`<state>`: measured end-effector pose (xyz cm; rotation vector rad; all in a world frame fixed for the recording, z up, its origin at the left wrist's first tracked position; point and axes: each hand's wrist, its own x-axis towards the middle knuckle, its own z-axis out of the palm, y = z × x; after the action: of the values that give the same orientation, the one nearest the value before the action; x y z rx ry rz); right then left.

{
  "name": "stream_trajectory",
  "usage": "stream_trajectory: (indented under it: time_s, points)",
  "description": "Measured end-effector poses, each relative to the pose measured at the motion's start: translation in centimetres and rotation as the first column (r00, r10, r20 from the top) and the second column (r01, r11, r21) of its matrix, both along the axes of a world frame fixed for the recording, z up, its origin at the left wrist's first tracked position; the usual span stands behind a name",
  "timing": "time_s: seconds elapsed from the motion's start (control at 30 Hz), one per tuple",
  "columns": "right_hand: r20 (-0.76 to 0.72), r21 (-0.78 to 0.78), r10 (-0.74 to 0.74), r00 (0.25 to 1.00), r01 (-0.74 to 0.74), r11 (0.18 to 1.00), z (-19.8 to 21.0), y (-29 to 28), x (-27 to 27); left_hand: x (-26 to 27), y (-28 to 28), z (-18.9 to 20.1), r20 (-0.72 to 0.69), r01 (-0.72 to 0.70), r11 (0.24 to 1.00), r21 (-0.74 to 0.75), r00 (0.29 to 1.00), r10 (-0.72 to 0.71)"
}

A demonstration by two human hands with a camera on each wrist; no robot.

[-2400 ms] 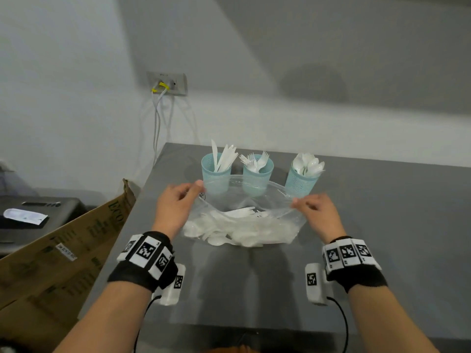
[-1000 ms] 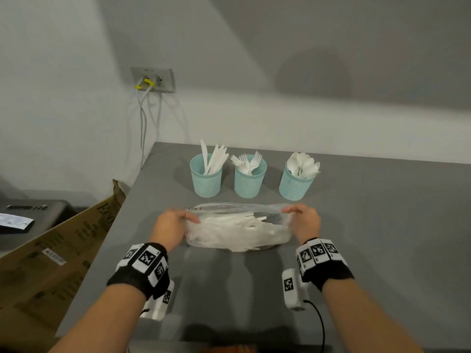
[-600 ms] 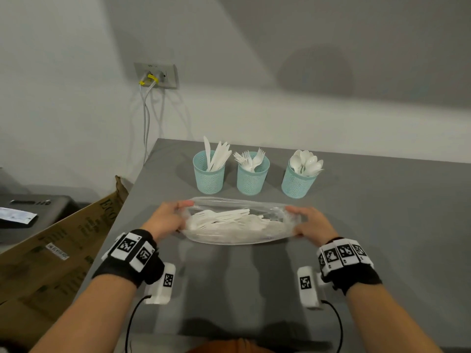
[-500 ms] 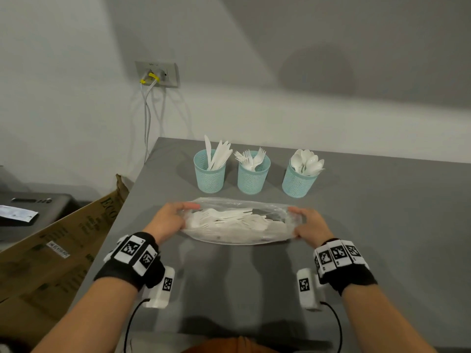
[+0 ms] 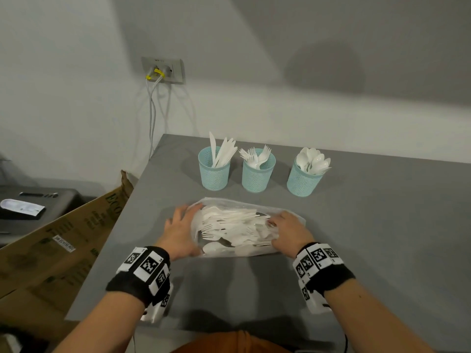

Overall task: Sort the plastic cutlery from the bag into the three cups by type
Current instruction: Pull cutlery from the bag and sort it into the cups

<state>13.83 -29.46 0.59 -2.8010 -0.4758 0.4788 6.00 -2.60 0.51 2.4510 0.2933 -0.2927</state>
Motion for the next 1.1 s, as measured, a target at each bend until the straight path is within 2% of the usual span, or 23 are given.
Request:
stream_trajectory:
  time_s: [0.1,0.27,0.37,0.47,0.6,0.67,0.87,1.1]
  points:
    - [0.060,0.001,0.138,0.989,-0.138,0.990,0.1,1.1,-0.3,0.1,-0.2,0.0,0.008,0.058,0.987,-0.152,0.998,-0.058]
    - [0.139,-0.002,0.237,0.961,-0.239,0.971,0.3,3.0,-0.4,0.5,-0.5,0.4,0.009,0.056,0.984,-0.171,0.998,-0.055]
    - [0.065,0.001,0.292,0.954,-0.293,0.956,-0.2,2.9,-0.5,0.5,-0.1,0.6,-0.006,0.032,0.981,-0.190,0.999,-0.034]
    - [0.041,-0.055,0.309,0.950,-0.306,0.950,-1.0,2.7,-0.7,0.7,0.1,0.9,-0.015,0.030,0.979,-0.200,0.999,-0.034]
    - [0.202,-0.101,0.298,0.933,-0.283,0.954,-1.9,3.0,-0.5,1.0,0.0,1.4,-0.051,0.006,0.971,-0.239,0.999,-0.018]
    - [0.236,-0.101,0.305,0.923,-0.289,0.952,-1.8,3.3,-0.3,1.2,0.0,1.5,-0.057,0.002,0.968,-0.252,0.998,-0.017]
    - [0.248,-0.136,0.306,0.919,-0.280,0.950,-1.3,3.6,-0.1,1.5,0.4,1.2,-0.068,-0.012,0.967,-0.255,0.998,-0.005]
    - [0.174,-0.136,0.354,0.919,-0.333,0.933,-1.1,3.5,0.1,1.6,0.7,1.6,-0.084,-0.003,0.969,-0.247,0.996,-0.018]
